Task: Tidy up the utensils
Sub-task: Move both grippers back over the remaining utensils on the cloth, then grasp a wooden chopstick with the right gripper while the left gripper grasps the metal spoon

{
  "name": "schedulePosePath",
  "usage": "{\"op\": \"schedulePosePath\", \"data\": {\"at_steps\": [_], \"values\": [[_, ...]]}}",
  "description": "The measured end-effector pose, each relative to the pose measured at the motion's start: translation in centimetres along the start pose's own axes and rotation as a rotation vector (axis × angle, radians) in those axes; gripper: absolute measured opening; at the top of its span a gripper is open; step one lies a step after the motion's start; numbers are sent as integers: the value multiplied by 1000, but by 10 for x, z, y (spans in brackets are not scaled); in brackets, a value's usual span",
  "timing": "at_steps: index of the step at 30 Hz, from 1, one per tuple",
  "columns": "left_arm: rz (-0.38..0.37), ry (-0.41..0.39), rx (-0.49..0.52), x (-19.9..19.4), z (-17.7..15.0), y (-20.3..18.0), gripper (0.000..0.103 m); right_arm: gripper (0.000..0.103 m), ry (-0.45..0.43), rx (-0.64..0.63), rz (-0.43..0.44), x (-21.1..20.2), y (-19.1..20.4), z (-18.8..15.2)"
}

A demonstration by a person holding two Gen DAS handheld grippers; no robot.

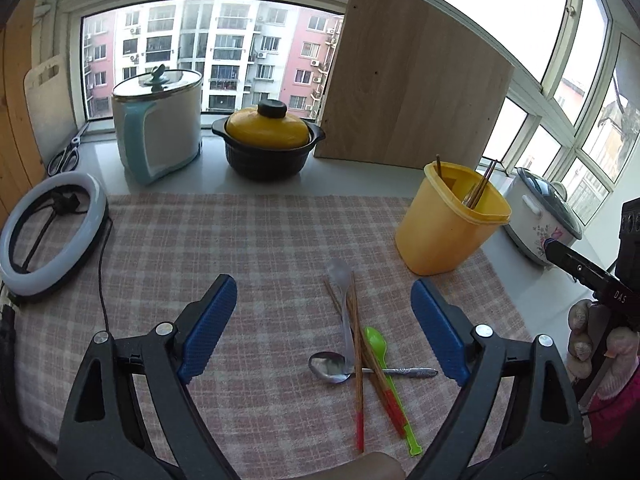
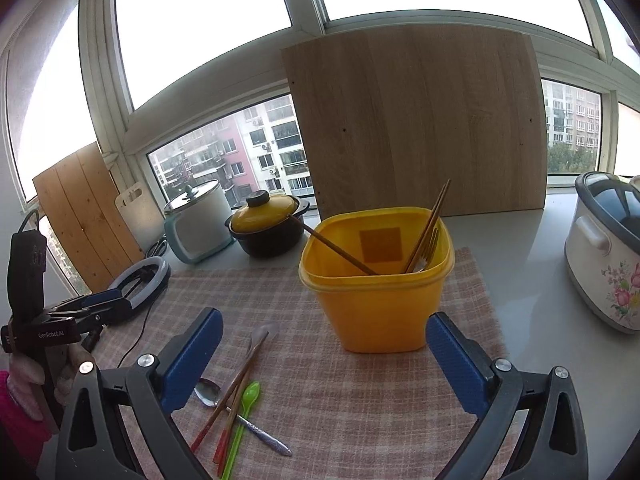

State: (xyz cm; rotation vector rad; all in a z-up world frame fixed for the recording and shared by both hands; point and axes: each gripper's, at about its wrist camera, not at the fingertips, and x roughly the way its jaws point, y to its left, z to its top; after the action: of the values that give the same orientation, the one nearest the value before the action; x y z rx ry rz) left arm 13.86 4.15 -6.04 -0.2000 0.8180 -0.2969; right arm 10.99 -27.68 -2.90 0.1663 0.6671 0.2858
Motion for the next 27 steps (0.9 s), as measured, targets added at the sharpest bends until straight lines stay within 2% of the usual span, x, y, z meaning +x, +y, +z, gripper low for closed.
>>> {"op": "schedulePosePath", "data": {"at_steps": [8, 11, 14, 17, 20, 27], "values": [[-68, 119, -127, 17, -37, 27, 63, 84, 153, 47, 89, 28, 6, -17], [-102, 156, -160, 24, -47, 30, 60, 79, 194, 63, 109, 37, 9, -21], [-125, 191, -172, 32, -56, 28, 57, 67, 243, 68, 142, 50, 15, -25], [-133, 216, -155, 40, -62, 24, 51, 51, 284, 92, 165, 64, 18, -31], [-144, 235, -164, 48, -66, 24, 51, 42, 321, 126, 197, 78, 23, -37], [-157, 272, -165, 65, -72, 24, 48, 32, 410, 154, 241, 115, 41, -49]]}}
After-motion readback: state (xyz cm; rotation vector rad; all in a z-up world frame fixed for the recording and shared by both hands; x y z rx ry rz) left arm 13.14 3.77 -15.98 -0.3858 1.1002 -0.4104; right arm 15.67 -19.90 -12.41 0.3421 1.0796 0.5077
